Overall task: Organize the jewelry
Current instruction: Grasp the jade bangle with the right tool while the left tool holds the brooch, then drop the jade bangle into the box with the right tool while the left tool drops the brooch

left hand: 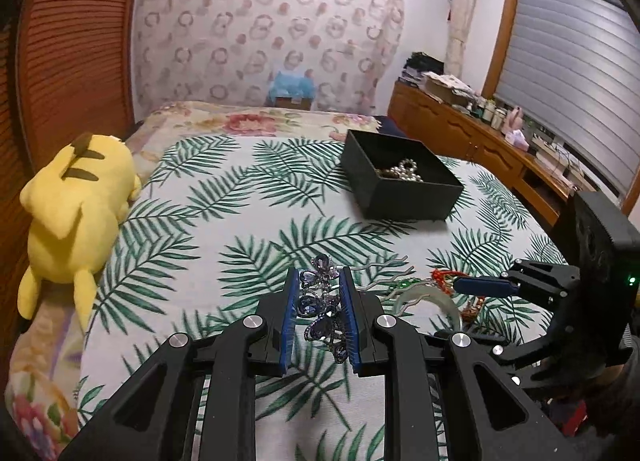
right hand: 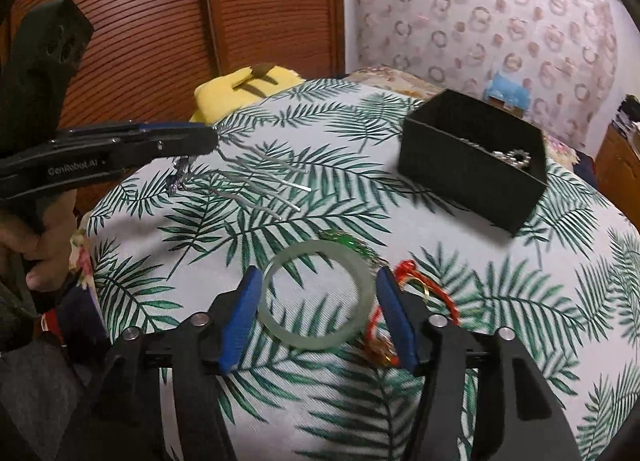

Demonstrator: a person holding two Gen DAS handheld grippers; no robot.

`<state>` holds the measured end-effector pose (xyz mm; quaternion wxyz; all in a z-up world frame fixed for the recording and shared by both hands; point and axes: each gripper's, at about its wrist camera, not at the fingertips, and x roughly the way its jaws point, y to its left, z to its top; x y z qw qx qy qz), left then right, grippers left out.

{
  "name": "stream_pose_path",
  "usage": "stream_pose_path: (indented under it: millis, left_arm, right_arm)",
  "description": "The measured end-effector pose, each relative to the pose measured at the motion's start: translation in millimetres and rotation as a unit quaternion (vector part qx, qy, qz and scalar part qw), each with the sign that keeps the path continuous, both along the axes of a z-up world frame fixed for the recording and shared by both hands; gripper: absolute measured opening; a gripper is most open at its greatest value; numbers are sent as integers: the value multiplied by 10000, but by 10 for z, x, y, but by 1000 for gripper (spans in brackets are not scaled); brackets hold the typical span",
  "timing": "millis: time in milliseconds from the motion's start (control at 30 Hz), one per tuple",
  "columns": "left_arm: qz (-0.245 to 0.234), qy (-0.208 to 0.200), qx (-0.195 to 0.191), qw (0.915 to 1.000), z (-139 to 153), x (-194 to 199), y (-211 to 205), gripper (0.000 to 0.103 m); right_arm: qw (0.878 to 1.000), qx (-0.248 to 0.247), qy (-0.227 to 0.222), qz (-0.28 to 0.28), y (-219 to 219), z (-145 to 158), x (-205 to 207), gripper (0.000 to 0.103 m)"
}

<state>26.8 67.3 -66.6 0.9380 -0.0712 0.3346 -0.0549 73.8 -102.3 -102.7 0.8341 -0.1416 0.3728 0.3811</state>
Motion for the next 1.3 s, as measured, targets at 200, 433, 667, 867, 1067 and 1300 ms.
stream_pose_path:
  millis: [200,433,667,867,1067,1300]
  left_arm:
    - [110,-15,-34,9999,-3,-41,109,19]
    - [137,-17,-61,9999,-10,-38,151,19]
    - [140,-18,-55,9999,-9,-40,152,19]
    - [135,-16,-52,9999,-13,-38,152,19]
    - [91,-42,-24,9999,-5,21,166,19]
    - [-18,-198,81,9998,119,165,85,19]
  right_arm:
    - [9997,-184,64,122,119,-47,-4,70]
    - [9994,-298,149,71,117,-84,61,75]
    - [9979,-603,76,244,251,-169,26,77]
    - [9977,-625,42,270,234,-165,18,75]
    - [9985,-460,-101,288,187,-48,-42,75]
    - [9986,-239,-463,32,-20,284,120,75]
